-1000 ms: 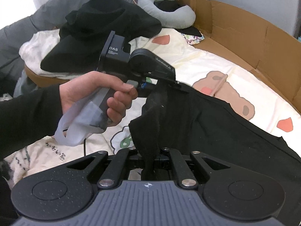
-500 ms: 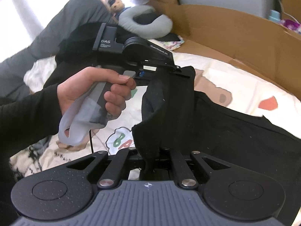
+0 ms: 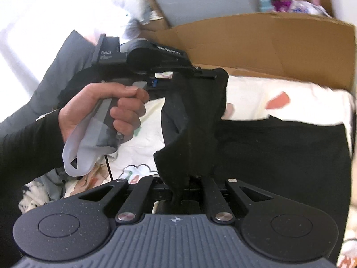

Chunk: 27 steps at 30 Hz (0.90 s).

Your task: Fold clothes

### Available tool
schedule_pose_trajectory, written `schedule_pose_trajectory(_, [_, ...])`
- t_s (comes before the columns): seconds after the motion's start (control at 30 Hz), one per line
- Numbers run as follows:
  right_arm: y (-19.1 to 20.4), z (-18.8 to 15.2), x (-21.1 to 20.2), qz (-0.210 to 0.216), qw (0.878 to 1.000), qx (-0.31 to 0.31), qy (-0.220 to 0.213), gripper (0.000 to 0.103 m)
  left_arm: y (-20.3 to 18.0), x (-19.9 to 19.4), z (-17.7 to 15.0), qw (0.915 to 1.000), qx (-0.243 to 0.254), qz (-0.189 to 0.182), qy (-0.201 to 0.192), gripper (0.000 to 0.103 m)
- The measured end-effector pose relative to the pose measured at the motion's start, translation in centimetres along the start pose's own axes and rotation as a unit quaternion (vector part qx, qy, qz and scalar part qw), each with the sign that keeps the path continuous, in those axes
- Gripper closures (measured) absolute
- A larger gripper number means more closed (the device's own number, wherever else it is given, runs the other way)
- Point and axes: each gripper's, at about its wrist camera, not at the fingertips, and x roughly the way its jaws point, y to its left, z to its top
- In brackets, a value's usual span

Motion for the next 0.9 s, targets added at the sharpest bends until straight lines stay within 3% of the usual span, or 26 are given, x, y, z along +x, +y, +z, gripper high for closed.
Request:
schedule_pose_trajectory(0.2, [-3.8,-2.3,-1.4,-0.014,0.999,0.034,-0.016,0.102,-2.7,3.6,-1.5,0.9995,0.026,0.003,0.019,0.098])
schedule_pose_trajectory(0.5, [-8.3,-5.6,-3.1,-0.015,0.994,0.096,-0.042,0.102,-5.6,8.3,-4.6,0.9954,0.061,0.045,0.058,0.098])
schedule_pose_trajectory(0.67, [-10.1,-7.6,-3.7,-0.024,0.989,0.140,-0.050,0.102,-7.6,11.3,-6.4,0.9872,0.113,0.071,0.088,0.098])
schedule_pose_trajectory(0.9, [-12.2,-9.7,-3.4,-0.040,0.983,0.175,-0.045,0.102,-10.5,15.5,-9.6,0.9694,0.187,0.114,0.111,0.098])
